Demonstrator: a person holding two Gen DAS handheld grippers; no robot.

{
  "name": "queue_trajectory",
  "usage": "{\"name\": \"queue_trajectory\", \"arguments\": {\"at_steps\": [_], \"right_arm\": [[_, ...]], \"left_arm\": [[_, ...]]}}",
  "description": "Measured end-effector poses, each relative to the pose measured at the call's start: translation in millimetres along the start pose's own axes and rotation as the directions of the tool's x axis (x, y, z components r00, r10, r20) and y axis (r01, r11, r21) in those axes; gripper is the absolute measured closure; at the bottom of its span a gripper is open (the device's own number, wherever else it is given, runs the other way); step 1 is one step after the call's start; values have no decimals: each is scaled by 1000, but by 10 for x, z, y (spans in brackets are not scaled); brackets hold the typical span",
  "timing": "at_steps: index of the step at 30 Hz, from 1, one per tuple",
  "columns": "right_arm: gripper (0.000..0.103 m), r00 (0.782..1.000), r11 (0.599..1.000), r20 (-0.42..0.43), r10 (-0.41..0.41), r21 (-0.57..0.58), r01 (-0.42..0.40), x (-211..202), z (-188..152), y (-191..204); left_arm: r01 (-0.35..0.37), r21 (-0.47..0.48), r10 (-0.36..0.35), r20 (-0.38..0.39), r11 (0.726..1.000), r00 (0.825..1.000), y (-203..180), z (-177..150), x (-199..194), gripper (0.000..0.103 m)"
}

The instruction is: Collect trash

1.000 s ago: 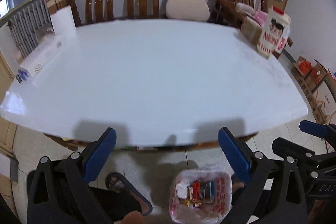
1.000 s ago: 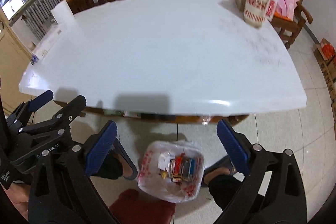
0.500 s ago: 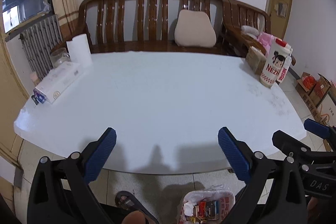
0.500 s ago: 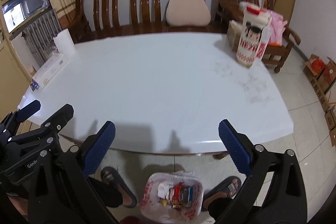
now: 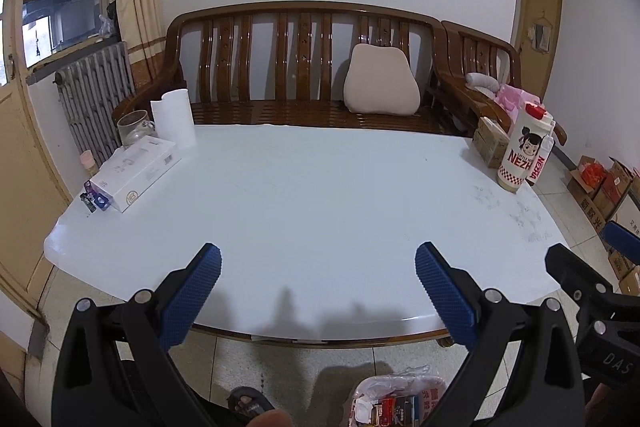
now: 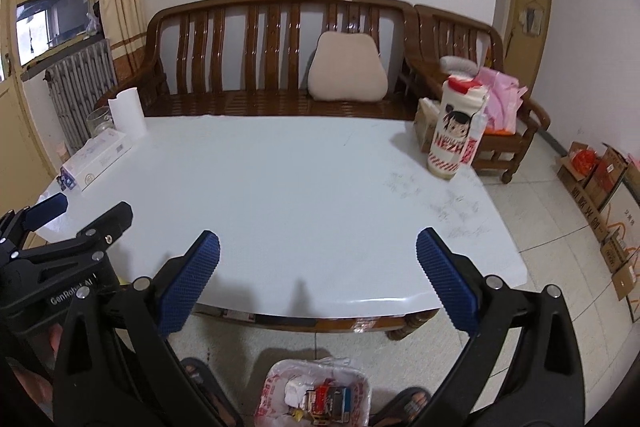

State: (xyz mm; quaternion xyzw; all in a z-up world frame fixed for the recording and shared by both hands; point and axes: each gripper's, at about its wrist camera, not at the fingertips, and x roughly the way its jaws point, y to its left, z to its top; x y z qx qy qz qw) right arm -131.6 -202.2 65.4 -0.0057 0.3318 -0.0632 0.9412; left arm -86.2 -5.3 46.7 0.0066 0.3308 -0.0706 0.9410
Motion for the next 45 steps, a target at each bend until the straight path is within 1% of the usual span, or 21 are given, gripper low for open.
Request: {"name": "queue_trajectory", "arguments": {"at_steps": [4,7,15,34,45], "right_arm": [[7,1000,1000,14,-12,-7,12,-38,-12,-13],[7,1000,1000,20,-19,-11,19,-40,-9,-33],[7,999,1000,38,-29,0,29,-10,14,-58],[7,999,999,29,-34,11,34,72,16,-51],[7,999,999,25,-36,4,35,118,26,3]], "left_arm": [[0,3,0,12,1000,1000,-14,24,-27,8],[9,-3,-9,2,1000,1000,-23,42,-1,8],[-11,7,11,3,1000,1000,-31,78,58,8],[-7,32,7,-14,999,1000,-74,125,151,8],[-10,27,10,-21,1000,1000,-35,141,179,8]]}}
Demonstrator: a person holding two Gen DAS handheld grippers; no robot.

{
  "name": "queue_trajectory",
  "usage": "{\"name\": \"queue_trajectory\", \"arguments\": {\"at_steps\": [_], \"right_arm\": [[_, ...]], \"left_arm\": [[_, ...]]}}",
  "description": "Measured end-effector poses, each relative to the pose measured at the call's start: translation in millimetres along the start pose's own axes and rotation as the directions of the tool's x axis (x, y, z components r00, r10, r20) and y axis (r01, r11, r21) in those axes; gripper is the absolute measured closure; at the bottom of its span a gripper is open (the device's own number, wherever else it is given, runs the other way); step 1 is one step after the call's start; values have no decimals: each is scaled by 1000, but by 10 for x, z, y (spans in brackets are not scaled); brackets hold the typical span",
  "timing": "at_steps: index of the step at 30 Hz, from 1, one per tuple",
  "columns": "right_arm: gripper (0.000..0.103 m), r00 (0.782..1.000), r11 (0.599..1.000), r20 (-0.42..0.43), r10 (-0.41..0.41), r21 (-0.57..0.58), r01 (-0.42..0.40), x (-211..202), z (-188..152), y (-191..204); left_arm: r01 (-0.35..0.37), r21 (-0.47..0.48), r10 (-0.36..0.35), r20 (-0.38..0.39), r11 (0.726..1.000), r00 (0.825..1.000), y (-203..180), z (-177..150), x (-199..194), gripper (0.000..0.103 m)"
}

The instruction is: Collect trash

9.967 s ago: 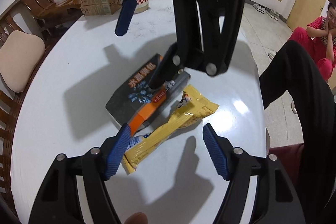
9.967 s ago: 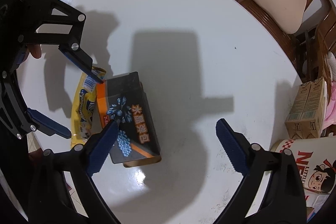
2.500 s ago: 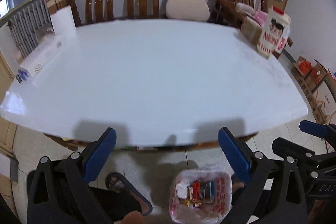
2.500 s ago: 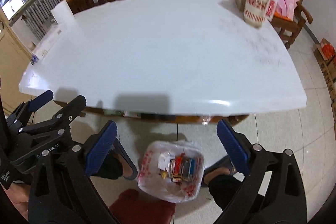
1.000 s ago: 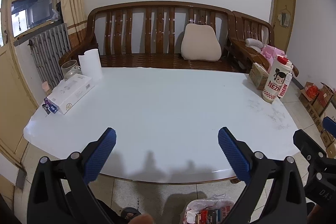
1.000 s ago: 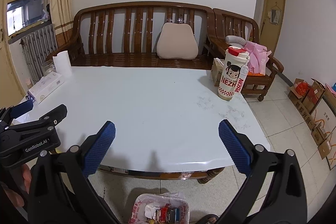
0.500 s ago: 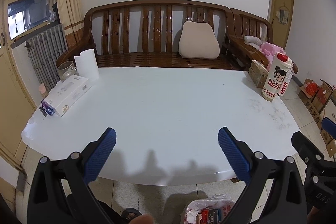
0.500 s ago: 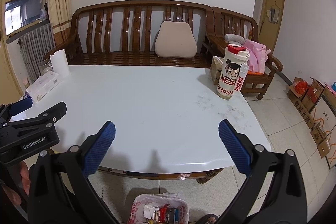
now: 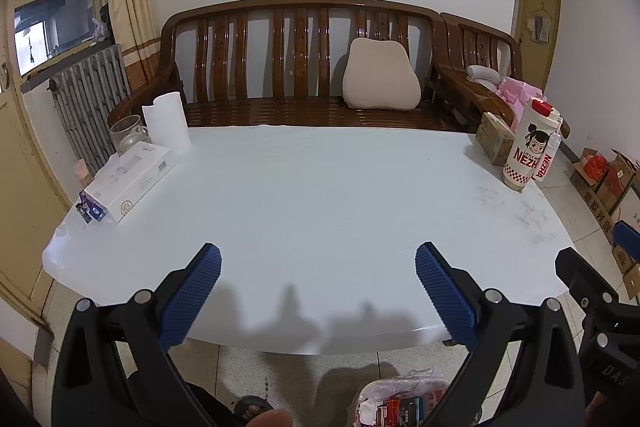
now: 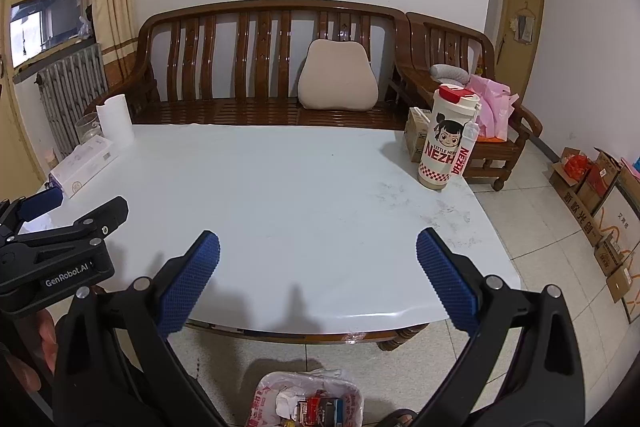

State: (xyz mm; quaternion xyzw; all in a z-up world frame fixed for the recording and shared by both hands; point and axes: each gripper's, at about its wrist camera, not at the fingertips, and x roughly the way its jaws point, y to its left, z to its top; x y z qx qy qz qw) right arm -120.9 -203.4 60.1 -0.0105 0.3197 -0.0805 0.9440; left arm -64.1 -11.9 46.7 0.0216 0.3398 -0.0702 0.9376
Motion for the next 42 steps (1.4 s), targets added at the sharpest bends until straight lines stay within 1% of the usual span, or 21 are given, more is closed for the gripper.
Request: {"name": "queue_trajectory", "arguments": {"at_steps": [42], "right_arm": [[7,1000,1000,-5,-2,11,2,32,-16,49]], "left_arm": [[6,11,-6,-9,1000,1000,-26,-7,45,8]]}}
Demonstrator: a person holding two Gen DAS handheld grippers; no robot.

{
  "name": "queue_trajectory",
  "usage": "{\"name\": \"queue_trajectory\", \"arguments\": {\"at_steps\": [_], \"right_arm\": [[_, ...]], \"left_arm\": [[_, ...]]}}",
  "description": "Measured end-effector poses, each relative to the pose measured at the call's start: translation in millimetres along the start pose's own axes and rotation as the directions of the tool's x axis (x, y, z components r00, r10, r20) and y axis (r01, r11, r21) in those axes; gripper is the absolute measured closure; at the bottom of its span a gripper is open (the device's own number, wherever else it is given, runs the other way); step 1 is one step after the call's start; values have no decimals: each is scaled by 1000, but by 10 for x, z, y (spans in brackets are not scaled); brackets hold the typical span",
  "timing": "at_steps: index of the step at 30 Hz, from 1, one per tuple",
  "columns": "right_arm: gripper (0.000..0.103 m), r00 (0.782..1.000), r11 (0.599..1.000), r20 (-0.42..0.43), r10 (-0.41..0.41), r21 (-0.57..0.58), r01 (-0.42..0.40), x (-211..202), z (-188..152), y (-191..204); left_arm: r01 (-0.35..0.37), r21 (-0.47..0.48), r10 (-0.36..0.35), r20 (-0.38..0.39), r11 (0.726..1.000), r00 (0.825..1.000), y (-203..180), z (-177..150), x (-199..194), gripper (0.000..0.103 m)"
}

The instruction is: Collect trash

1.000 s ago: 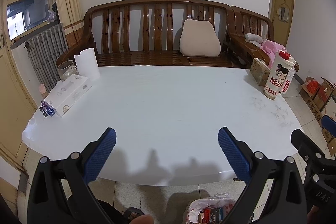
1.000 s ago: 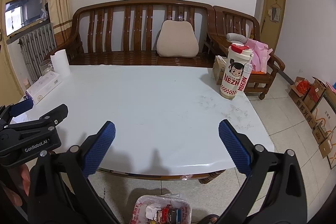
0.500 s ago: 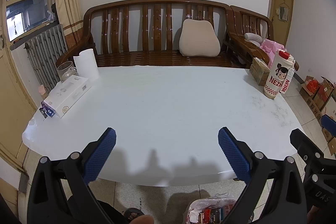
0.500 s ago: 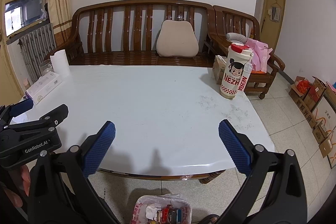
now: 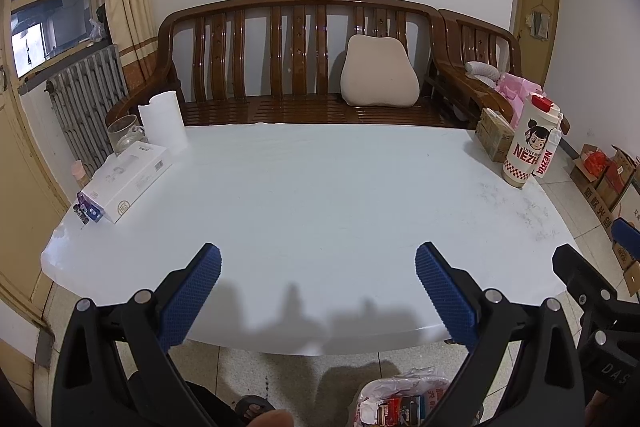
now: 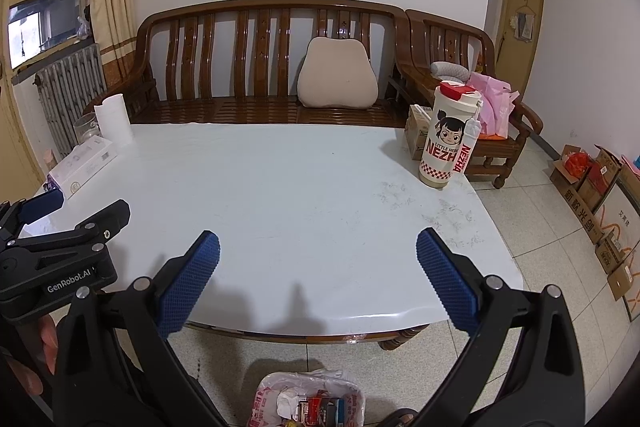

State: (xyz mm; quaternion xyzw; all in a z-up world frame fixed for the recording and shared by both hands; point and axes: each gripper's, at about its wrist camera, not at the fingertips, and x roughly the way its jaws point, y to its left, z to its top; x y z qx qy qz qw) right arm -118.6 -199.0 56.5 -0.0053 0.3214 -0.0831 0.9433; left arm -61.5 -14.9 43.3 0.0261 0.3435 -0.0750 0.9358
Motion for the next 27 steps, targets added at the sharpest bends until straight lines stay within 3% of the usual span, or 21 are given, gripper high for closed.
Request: {"name": "queue_trajectory", "arguments": {"at_steps": [27], "right_arm": [[7,1000,1000,-1,-1,2,1,14,-5,-1]], "left_arm": [[-2,3,2,-1,1000,1000,-50,4,7,8]]}}
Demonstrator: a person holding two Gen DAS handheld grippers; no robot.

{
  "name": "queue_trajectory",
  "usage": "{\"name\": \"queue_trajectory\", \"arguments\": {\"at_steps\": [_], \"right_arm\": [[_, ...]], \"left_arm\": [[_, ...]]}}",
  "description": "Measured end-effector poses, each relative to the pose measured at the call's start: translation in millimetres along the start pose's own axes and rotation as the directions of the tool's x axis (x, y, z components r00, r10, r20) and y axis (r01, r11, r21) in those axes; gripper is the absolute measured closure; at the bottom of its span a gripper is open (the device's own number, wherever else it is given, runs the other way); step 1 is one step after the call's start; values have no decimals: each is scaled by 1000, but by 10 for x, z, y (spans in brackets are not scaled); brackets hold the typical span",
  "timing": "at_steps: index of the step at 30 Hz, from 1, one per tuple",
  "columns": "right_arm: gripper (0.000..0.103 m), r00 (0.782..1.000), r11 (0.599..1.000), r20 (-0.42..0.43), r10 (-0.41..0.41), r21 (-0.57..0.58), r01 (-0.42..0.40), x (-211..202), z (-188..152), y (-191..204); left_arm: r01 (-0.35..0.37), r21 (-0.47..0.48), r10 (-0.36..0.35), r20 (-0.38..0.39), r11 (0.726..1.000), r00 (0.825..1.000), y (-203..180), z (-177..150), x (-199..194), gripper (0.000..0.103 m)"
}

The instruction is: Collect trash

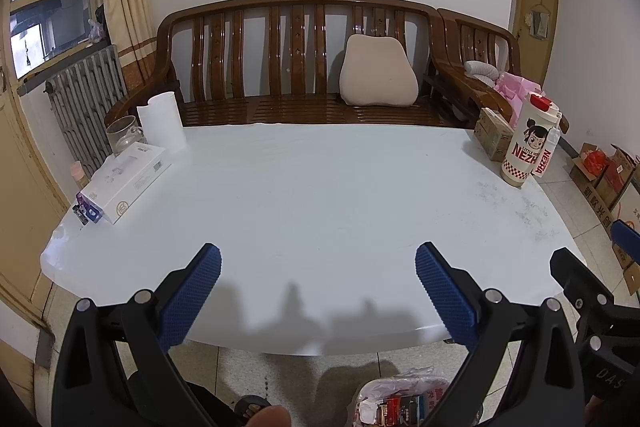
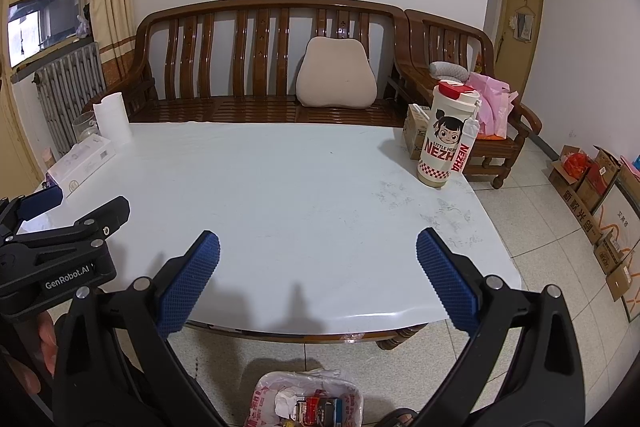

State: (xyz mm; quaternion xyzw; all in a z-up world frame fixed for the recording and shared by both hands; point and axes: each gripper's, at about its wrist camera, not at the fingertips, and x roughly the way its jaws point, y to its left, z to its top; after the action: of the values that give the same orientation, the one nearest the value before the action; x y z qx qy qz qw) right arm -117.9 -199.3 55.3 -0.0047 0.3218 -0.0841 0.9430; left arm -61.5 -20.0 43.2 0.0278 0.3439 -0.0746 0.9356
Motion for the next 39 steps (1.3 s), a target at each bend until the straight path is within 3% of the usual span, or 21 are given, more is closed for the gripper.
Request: {"name": "queue_trajectory", "arguments": {"at_steps": [39], "right_arm": [[7,1000,1000,-6,-10,-10,9,47,-49,-91]], "left_arm": [[-12,-8,12,3,1000,1000,61,31,-14,8]]}}
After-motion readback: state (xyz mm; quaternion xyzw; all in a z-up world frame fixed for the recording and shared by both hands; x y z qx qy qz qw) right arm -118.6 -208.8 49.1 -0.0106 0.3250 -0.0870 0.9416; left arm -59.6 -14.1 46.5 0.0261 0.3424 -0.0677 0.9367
